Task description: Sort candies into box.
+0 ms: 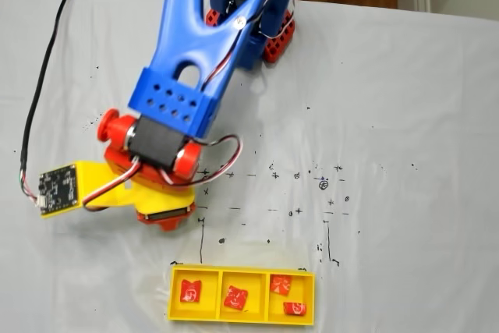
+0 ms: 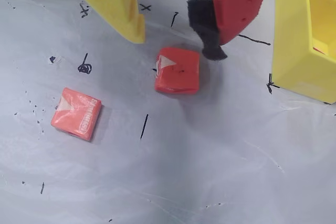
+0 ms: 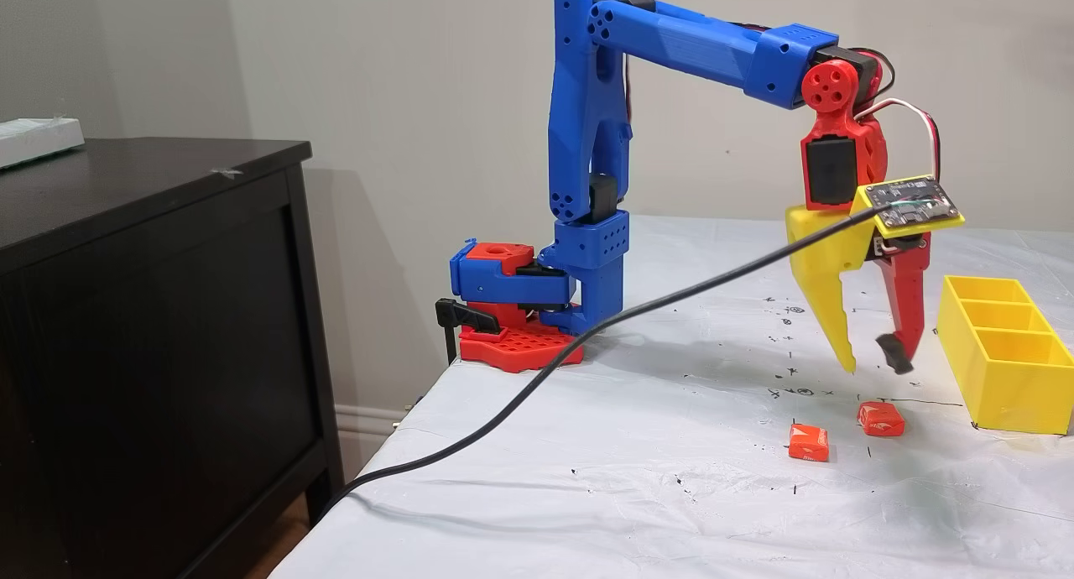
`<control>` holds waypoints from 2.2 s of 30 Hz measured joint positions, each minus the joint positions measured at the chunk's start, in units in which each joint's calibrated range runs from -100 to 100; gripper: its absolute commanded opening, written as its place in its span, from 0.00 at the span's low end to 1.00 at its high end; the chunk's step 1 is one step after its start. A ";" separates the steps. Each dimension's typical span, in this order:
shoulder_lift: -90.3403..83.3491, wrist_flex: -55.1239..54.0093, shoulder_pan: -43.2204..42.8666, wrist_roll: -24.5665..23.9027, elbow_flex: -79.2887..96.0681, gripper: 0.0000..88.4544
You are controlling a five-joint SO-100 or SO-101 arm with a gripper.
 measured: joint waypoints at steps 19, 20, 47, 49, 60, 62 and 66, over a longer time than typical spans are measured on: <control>10.15 0.87 0.23 2.20 -4.70 0.28; 10.66 0.87 0.23 2.20 -5.22 0.28; 14.81 -0.95 -2.81 -0.83 -8.21 0.00; 11.84 -1.59 -3.36 -1.03 -5.56 0.00; -8.38 -10.08 -9.05 -8.79 1.37 0.00; -9.48 -12.14 -9.99 -10.70 1.71 0.00; -9.98 -16.43 -12.72 -13.43 3.59 0.00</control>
